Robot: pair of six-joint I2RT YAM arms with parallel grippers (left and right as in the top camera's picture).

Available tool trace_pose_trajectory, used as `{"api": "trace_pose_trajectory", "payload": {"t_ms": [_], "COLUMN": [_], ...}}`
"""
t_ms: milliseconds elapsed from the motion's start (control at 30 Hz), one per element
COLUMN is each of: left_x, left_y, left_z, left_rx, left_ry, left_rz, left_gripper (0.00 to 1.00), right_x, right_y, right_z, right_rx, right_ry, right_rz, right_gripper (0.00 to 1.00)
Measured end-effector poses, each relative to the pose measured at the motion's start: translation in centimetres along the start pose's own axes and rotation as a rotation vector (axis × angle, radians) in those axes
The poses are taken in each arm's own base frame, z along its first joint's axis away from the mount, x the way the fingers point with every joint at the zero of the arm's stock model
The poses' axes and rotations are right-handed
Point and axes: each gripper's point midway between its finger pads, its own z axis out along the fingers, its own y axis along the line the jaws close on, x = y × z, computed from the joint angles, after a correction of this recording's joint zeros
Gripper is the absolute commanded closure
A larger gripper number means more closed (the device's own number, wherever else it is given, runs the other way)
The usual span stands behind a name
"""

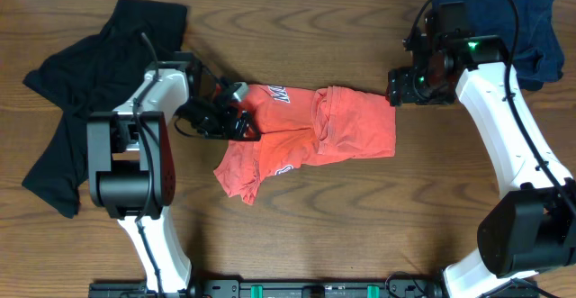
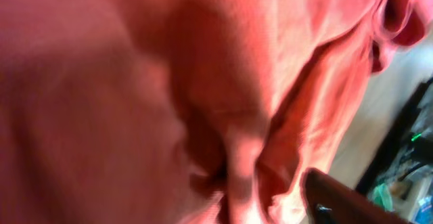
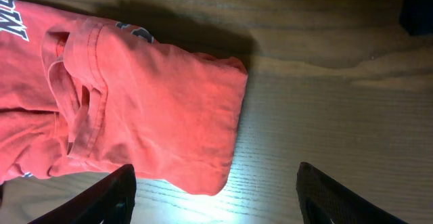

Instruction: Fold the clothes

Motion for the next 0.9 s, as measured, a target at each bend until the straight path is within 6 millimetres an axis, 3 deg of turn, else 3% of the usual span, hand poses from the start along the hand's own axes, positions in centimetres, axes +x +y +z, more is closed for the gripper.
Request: {"api": "trace_pose_trajectory", "payload": {"t_ms": [67, 167, 467, 633, 700, 733, 800, 900], "left_x": [0.1, 0.2, 0.4, 1.3, 1.6, 1.5, 1.3, 0.6], "left_y": [0.2, 0.8, 2.5, 4.6, 5.1, 5.2, 4.9, 3.5], "left_z": [0.5, 1.2, 0.4, -2.3, -4.0, -5.3, -7.3, -9.9], "left_rx": [-0.012, -0.025, -0.067, -0.150, -0.194, -0.222, -0.260, -0.305], "left_ry": [0.002, 0.005, -0.009, -0.034, -0.063, -0.091, -0.140, -0.215], "left_rz": [0.009, 0.007, -0.152, -0.293, -0.332, -0.342, -0.340, -0.303], "left_gripper": [0.68, 0.94, 0.94, 0.94, 0.94, 0.94, 0.94, 0.94], "right_x": [0.0, 0.0, 0.4, 0.9, 0.8, 0.6, 0.0, -0.6], "right_y": [0.0, 0.0, 0.0, 0.1, 0.4, 0.7, 1.4, 3.5], "right_z": [0.0, 0.0, 0.0, 0.0, 0.0, 0.1, 0.4, 1.6], "right_rx": [0.000, 0.000, 0.002, -0.008, -0.024, -0.040, -0.073, -0.165], "right_ry": [-0.001, -0.001, 0.017, 0.036, 0.034, 0.024, 0.000, -0.045], "right_rz": [0.000, 0.000, 0.001, 0.009, 0.016, 0.030, 0.026, 0.002], "right_gripper": [0.27, 0.29, 0.35, 0.46, 0.56, 0.78, 0.98, 0.99]}}
